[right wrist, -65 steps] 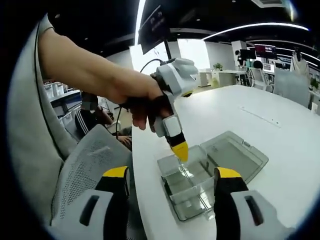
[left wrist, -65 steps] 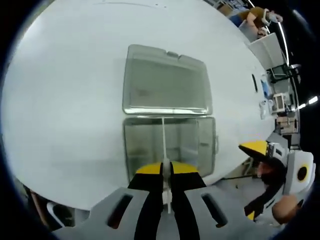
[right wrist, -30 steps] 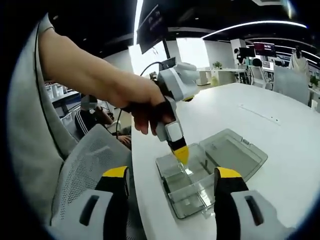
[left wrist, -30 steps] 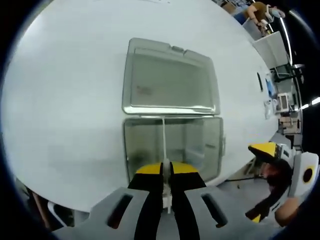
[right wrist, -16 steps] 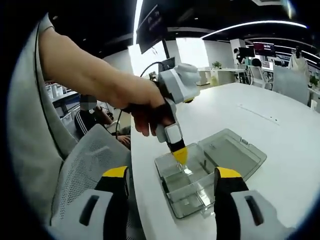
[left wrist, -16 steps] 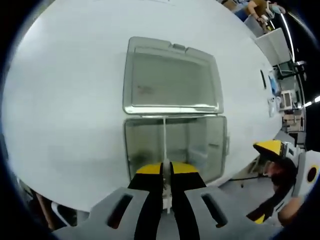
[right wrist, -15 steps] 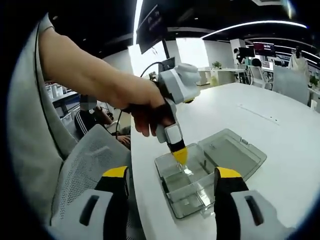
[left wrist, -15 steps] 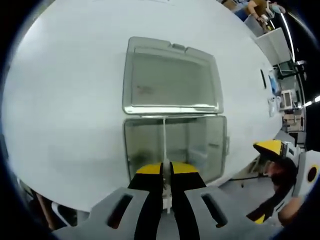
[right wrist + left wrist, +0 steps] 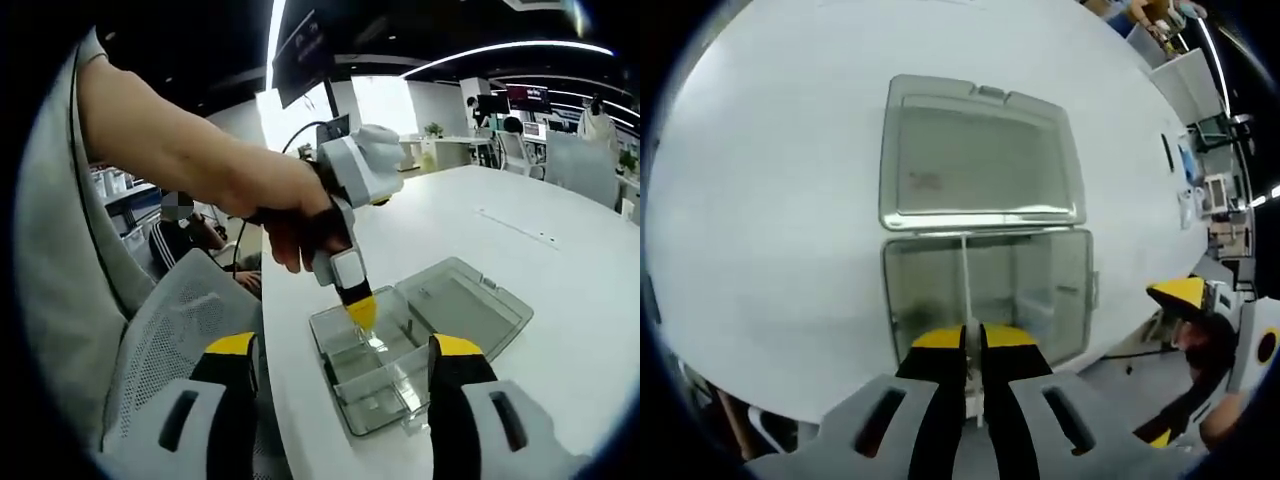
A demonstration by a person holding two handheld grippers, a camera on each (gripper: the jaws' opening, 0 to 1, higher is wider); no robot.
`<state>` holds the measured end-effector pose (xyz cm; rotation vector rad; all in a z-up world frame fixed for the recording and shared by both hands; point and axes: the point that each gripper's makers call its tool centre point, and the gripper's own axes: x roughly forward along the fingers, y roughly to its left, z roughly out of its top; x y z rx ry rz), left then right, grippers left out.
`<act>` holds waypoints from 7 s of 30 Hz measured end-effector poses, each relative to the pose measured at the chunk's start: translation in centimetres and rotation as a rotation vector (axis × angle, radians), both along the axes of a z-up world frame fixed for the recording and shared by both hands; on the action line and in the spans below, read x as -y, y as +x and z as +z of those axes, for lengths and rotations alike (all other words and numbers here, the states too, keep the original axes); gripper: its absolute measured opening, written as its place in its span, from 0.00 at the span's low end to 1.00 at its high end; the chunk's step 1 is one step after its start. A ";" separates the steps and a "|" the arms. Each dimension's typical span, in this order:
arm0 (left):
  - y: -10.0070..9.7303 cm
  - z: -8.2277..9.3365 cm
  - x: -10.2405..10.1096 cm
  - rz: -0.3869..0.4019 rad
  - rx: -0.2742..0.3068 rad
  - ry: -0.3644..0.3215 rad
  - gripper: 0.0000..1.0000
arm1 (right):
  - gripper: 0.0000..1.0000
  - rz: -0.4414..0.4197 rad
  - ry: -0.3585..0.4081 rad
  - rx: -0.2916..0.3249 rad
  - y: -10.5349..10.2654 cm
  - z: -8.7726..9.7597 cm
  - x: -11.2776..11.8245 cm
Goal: Insert the divider into the dual guide fixture by aligning both edges with the guide slots and pushing it downward to the bottom, including one-sided entry, uneven engagement, binding, and posture correction.
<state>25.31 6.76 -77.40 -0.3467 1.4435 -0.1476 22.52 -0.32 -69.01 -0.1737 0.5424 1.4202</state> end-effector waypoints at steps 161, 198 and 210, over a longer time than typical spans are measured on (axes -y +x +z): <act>0.3 -2.9 0.6 -0.201 0.006 0.242 0.02 | 0.66 -0.019 -0.033 -0.012 -0.1 -1.1 1.2; -0.1 -1.4 0.6 -0.120 0.075 0.118 0.05 | 0.66 -0.013 -0.031 -0.003 -0.3 -0.6 1.1; -0.2 -1.5 0.7 -0.125 0.058 0.149 0.01 | 0.66 -0.017 -0.034 0.000 -0.4 -0.5 1.3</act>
